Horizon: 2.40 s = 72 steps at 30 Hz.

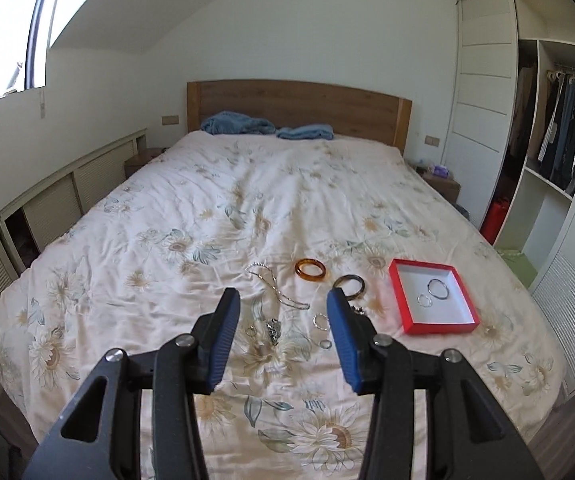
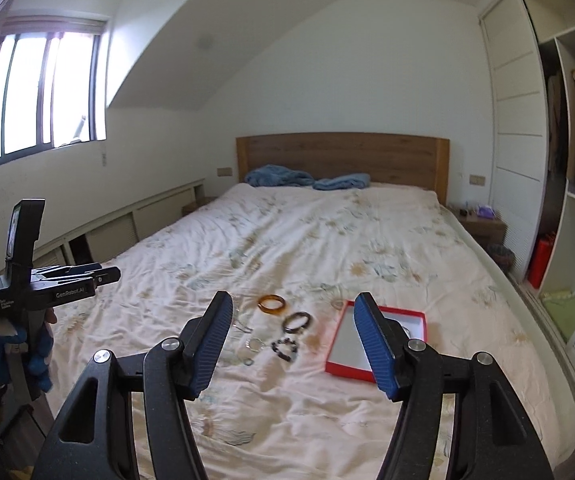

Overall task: Organize jewelry
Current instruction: 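Withdraw both tools from the box back toward the jewelry pile, then grasp the silver watch with the left tool while the right tool grasps the beaded bracelet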

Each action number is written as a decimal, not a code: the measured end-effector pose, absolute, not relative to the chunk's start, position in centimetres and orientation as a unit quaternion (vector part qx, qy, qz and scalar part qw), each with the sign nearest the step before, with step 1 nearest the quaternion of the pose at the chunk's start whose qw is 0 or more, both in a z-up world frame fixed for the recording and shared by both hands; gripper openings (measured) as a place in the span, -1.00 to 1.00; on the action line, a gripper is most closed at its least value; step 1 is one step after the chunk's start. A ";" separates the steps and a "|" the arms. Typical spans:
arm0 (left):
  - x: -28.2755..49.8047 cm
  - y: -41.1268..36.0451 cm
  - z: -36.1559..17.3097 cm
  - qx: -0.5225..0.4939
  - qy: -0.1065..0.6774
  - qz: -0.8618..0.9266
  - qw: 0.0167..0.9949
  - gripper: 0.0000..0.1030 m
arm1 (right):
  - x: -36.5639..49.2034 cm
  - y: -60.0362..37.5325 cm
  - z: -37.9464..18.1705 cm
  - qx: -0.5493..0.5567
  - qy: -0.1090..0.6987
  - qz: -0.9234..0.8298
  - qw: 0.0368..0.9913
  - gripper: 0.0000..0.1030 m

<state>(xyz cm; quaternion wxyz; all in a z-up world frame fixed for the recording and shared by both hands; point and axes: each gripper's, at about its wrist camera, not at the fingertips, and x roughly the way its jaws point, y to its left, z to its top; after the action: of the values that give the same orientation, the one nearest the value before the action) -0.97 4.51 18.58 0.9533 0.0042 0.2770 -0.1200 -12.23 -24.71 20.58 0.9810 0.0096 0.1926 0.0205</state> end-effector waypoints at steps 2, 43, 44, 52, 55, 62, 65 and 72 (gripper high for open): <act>-1.4 4.6 18.8 0.011 0.279 -0.120 0.953 -0.16 | -12.6 -24.1 20.8 0.006 0.188 0.029 0.982 0.22; 18.4 0.6 -4.5 -0.035 0.450 -0.122 0.884 -0.18 | 12.7 -23.9 -1.3 0.048 0.415 0.127 0.900 -0.06; 18.9 0.5 -4.9 -0.036 0.452 -0.121 0.883 -0.18 | 13.3 -23.9 -2.0 0.050 0.419 0.128 0.897 -0.06; 22.0 0.1 -8.1 -0.039 0.467 -0.114 0.876 -0.29 | 16.7 -23.2 -5.4 0.055 0.437 0.138 0.887 -0.06; 22.6 0.0 -9.0 -0.045 0.471 -0.111 0.874 -0.30 | 17.5 -23.1 -6.1 0.055 0.439 0.138 0.886 -0.06; 23.3 -0.2 -10.0 -0.049 0.473 -0.109 0.873 -0.30 | 19.7 -22.9 -8.2 0.056 0.452 0.135 0.880 -0.22; 23.4 -0.1 -10.3 -0.052 0.476 -0.110 0.871 -0.30 | 20.7 -22.6 -9.1 0.057 0.460 0.139 0.875 -0.33; 23.3 -0.3 -10.9 -0.051 0.484 -0.115 0.866 -0.30 | 22.2 -21.8 -10.9 0.046 0.483 0.145 0.862 -0.41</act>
<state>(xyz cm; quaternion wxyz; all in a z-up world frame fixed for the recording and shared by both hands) 23.31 -0.30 -10.95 0.8660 -0.0510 0.4841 -0.1145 22.20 -21.78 -10.86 0.8624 0.0460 0.4828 0.1452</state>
